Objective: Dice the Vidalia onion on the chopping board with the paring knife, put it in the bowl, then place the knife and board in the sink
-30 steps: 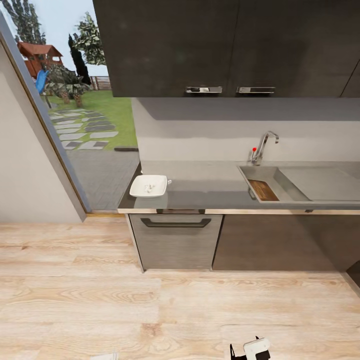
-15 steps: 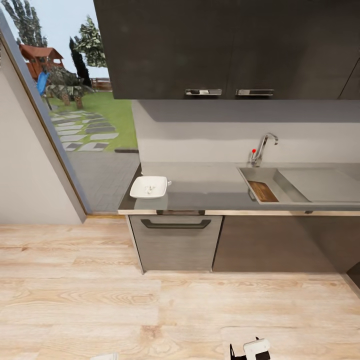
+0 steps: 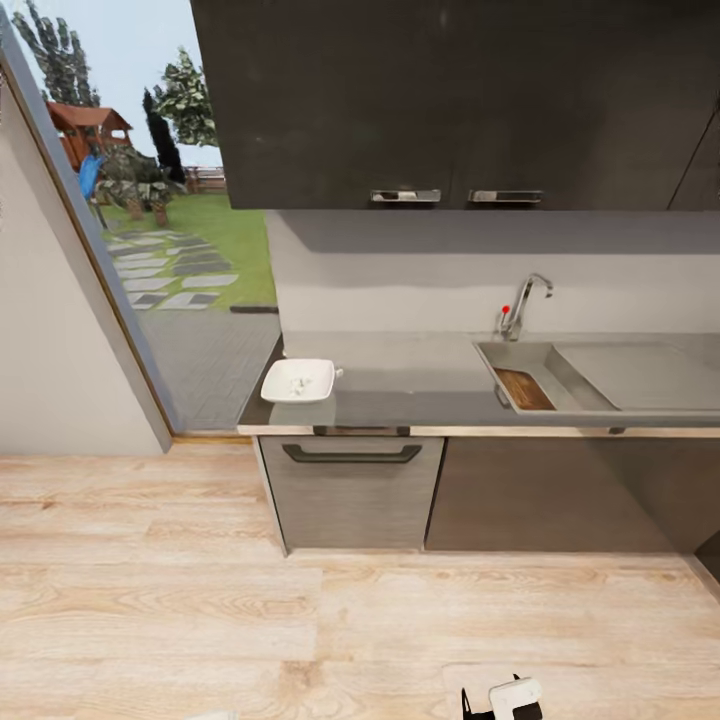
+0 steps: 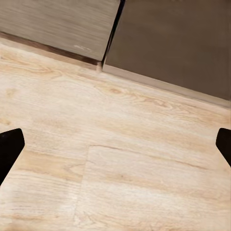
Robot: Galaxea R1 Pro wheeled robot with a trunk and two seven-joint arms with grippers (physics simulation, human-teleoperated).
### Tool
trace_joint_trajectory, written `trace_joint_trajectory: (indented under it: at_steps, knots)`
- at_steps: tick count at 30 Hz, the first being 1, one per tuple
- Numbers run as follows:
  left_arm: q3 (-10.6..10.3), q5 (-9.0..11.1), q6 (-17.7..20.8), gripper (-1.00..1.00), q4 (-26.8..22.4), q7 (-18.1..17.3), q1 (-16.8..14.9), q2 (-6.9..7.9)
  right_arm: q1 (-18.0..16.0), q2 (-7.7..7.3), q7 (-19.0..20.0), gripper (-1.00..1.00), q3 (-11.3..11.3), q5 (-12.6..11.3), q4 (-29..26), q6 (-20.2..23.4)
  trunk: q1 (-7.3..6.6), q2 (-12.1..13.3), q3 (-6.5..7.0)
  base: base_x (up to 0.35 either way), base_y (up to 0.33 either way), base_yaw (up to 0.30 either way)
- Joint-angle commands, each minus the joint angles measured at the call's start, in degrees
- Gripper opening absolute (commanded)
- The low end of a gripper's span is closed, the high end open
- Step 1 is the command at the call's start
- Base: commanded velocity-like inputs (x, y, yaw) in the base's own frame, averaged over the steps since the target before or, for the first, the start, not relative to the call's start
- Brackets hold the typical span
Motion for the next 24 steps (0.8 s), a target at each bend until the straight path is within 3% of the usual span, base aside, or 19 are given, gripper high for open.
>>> trace_joint_trajectory:
  at_steps: [1,24]
  knots:
    - [-0.5,0.1,0.0,1.00,-0.1,0.4,0.0,0.02,0.0,0.05,-0.3,1.00,-0.2,0.6,-0.1,-0.1,0.03,-0.1,-0.02,0.000,0.000,0.000]
    - [-0.5,0.1,0.0,1.00,0.0,0.4,0.0,0.01,0.0,0.05,-0.3,1.00,-0.2,0.6,-0.1,-0.1,0.03,-0.1,2.12,0.000,0.000,0.000]
